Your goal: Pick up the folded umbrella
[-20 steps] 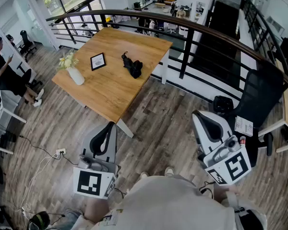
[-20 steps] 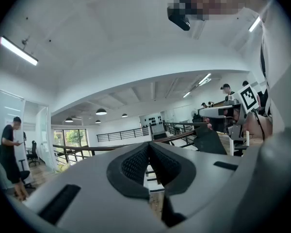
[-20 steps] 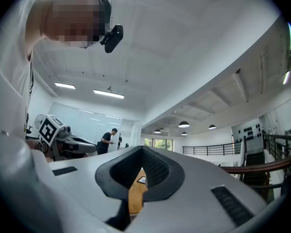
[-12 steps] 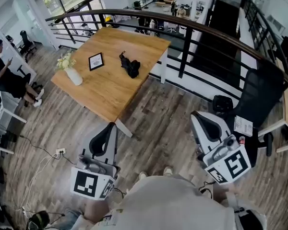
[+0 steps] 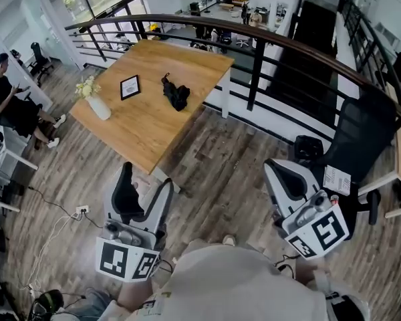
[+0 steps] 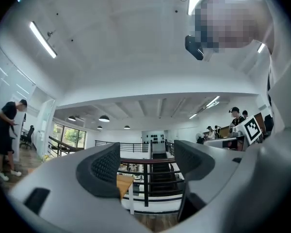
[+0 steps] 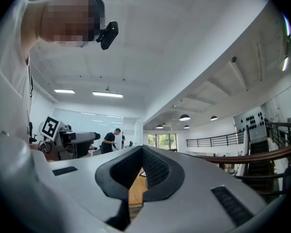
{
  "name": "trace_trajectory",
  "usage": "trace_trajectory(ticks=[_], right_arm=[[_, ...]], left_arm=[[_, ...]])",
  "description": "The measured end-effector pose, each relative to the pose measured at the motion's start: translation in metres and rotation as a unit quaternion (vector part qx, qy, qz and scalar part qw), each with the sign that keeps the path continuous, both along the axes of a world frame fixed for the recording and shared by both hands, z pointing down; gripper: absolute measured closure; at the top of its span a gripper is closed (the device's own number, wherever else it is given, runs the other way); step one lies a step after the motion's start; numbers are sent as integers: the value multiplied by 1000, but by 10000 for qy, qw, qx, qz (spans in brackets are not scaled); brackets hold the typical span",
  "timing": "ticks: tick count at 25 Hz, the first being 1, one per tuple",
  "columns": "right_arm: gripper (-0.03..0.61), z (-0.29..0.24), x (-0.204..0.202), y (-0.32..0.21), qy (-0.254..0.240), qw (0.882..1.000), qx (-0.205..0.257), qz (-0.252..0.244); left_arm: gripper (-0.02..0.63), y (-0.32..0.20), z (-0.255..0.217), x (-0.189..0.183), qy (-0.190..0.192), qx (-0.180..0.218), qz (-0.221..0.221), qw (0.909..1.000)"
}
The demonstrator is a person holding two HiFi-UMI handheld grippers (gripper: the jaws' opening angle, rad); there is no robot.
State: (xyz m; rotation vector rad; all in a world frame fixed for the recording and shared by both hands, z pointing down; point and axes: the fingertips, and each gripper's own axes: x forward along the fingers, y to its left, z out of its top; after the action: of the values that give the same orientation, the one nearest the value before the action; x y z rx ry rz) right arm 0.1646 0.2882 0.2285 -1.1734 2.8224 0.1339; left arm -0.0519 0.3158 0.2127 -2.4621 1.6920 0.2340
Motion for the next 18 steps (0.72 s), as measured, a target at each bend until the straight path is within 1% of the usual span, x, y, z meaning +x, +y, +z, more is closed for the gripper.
trace_trajectory(ticks=[8, 14, 18], right_arm=[[551, 25, 31, -9, -46, 9997, -237, -56], [551, 35, 34, -28, -4, 9997, -227, -68], [551, 48, 32, -47, 127, 9995, -274, -35]], left_arm=[[259, -10, 21, 32, -199, -247, -100, 9994], [259, -34, 31, 28, -210, -290, -373, 9987], [259, -60, 44, 24, -182, -366, -364, 9985]])
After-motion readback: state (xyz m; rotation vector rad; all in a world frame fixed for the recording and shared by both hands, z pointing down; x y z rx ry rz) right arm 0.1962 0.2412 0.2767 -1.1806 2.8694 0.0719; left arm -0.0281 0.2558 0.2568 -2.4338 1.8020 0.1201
